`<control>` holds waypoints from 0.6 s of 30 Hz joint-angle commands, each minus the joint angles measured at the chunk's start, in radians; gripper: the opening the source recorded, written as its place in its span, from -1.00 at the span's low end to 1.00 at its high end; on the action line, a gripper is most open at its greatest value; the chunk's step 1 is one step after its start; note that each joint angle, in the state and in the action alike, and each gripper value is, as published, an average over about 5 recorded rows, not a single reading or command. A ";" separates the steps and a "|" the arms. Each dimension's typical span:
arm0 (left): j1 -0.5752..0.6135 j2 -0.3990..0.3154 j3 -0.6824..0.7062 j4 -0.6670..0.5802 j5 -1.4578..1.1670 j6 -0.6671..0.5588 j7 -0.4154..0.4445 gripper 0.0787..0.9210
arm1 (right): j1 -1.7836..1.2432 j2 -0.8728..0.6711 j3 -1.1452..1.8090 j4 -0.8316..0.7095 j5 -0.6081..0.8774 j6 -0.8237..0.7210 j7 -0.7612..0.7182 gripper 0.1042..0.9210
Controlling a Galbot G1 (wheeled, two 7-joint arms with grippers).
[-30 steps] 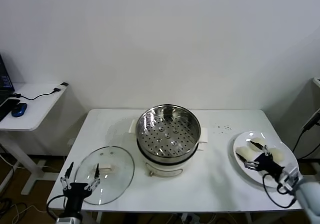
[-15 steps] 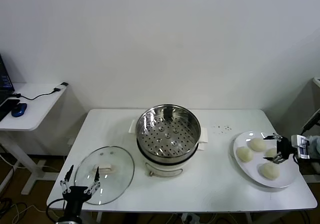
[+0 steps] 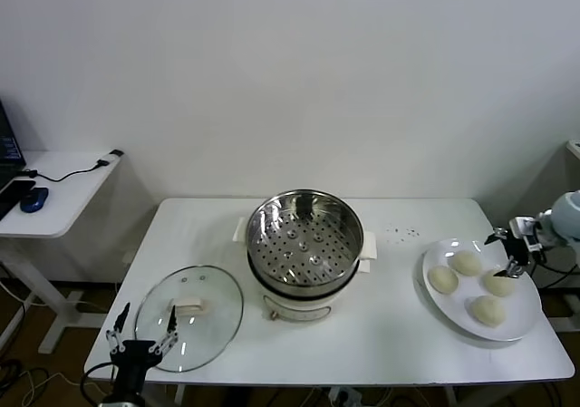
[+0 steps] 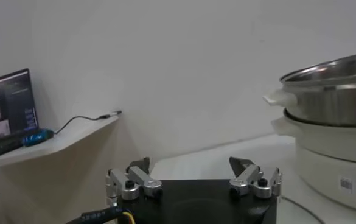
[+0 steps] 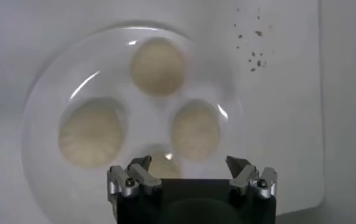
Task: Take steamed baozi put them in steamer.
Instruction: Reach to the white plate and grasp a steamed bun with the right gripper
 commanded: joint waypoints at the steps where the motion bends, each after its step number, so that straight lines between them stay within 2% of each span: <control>1: -0.002 0.001 0.000 0.018 -0.002 0.000 0.000 0.77 | 0.157 0.127 -0.150 -0.186 -0.058 0.021 -0.032 0.76; 18: -0.008 0.001 -0.007 0.038 0.001 0.002 0.000 0.77 | 0.104 0.255 -0.010 -0.361 -0.208 0.057 0.027 0.76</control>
